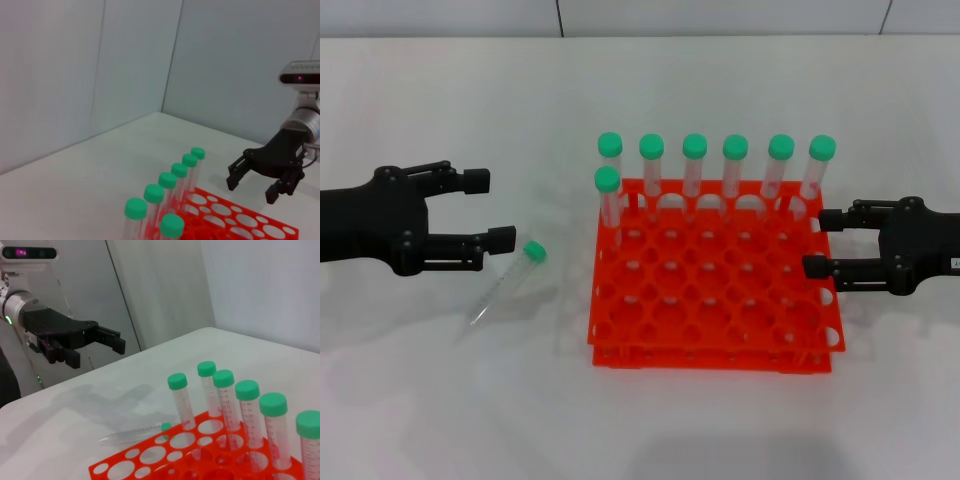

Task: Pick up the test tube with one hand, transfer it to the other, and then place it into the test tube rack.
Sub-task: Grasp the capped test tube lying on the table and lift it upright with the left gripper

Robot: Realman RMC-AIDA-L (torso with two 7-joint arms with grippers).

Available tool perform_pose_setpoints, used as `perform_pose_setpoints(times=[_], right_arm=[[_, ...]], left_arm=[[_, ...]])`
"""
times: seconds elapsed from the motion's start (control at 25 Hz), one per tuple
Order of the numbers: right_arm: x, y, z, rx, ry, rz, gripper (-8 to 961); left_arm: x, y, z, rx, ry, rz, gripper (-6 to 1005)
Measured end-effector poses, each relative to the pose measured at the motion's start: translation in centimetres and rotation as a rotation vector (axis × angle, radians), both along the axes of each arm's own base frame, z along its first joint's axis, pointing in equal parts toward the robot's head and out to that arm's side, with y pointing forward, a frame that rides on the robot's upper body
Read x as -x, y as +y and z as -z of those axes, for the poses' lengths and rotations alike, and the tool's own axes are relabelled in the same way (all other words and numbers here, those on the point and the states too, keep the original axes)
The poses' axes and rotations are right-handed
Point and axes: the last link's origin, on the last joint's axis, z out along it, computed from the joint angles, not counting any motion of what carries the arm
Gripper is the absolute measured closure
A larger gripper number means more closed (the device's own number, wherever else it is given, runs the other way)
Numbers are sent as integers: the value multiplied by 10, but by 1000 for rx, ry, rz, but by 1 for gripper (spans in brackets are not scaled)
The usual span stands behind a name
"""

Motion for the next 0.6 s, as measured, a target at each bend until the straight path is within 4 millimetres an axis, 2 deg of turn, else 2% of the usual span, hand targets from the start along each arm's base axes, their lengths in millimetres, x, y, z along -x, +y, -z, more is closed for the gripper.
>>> perform_pose_setpoints(times=[0.6], right_arm=[[1,1,1,-2,0,-1,231]], left_arm=[[0,0,-1,-4,-2,-2,118]])
